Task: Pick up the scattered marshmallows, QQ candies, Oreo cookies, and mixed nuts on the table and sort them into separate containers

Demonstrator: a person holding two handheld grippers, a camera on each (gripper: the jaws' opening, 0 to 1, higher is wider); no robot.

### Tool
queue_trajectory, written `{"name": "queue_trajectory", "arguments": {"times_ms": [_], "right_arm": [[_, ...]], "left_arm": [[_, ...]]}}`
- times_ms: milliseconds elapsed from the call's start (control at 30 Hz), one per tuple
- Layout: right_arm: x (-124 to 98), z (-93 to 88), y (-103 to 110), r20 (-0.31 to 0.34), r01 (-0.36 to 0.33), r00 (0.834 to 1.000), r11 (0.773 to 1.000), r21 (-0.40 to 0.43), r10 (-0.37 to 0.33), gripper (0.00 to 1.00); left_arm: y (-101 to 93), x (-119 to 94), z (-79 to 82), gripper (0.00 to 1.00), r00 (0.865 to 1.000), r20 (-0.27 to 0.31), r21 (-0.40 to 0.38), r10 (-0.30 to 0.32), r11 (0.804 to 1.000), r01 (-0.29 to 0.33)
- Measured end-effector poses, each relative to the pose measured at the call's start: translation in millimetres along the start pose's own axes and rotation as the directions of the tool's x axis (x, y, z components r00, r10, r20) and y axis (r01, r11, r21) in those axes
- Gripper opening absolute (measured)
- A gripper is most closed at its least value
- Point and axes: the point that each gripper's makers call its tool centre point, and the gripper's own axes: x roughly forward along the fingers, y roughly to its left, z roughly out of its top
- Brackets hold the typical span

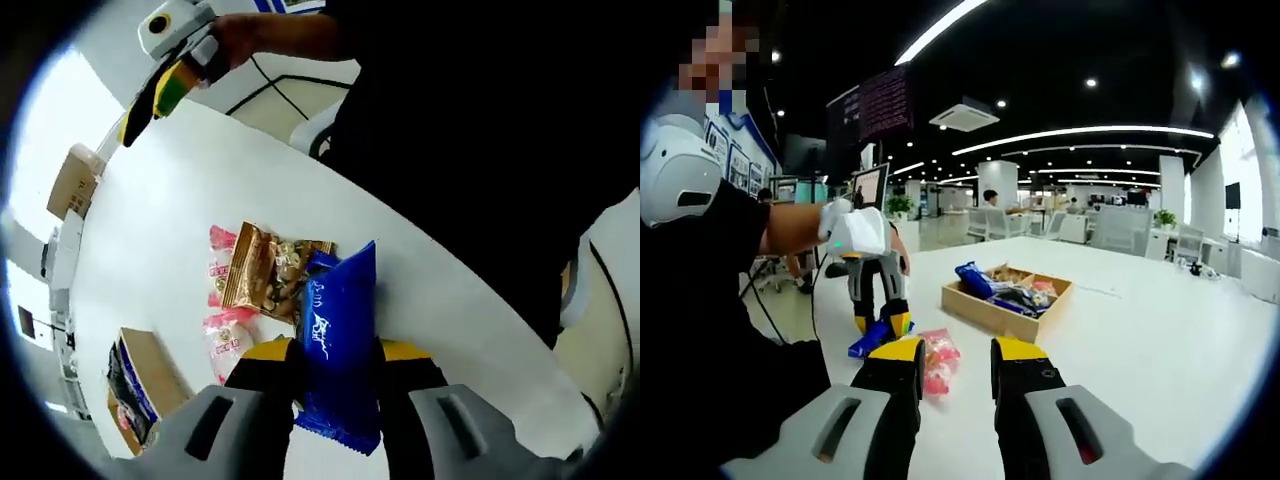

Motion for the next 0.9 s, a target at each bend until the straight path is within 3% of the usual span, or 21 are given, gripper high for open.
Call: {"name": "queue_trajectory", "arguments": {"times_ms": [67, 133, 267, 567, 667, 767, 800, 900], "right_arm": [[-3, 1.1, 3, 0.007, -0.003, 1.000, 1.000, -0.016, 0.003, 0.23], [-4, 0.1, 1, 0.018, 0.002, 1.000, 1.000, -0.015, -0.001, 0.23], [1, -5.0, -3, 0.017, -0.001, 1.000, 1.000, 0.009, 0.001, 0.22], [18, -0.3, 1, 0.012, -0.034, 0.999, 0.999, 0.015, 0.034, 0.22], [19, -1.4, 1, 0.005, -0.038, 0.999, 0.999, 0.017, 0.038, 0.22], [19, 2.0, 4, 0.011, -0.041, 0.999, 0.999, 0.010, 0.041, 0.22], [18, 3.2, 5, 0.014, -0.043, 0.999, 0.999, 0.004, 0.043, 0.22], [16, 4.4, 7, 0.009, -0.046, 0.999, 0.999, -0.002, 0.046, 0.22]], "left_arm": [[-1.2, -1, -0.1, 0.34, 1.000, 0.008, -0.036, 0.003, 0.999, -0.002], [-2.8, -3, 1.8, 0.34, 1.000, 0.029, -0.120, 0.011, 0.993, -0.007], [5.7, -18, -0.1, 0.34, 0.995, 0.045, -0.210, 0.093, 0.974, -0.082], [14.5, -48, -22.6, 0.34, 0.980, -0.031, -0.278, 0.197, 0.940, -0.198], [17.4, -58, -27.1, 0.34, 0.972, -0.038, -0.306, 0.230, 0.924, -0.231], [23.0, -69, -28.5, 0.34, 0.962, -0.010, -0.367, 0.274, 0.893, -0.259], [27.7, -72, -35.6, 0.34, 0.959, -0.015, -0.367, 0.284, 0.890, -0.270], [29.1, -77, -36.1, 0.34, 0.953, -0.044, -0.365, 0.300, 0.883, -0.295]]}}
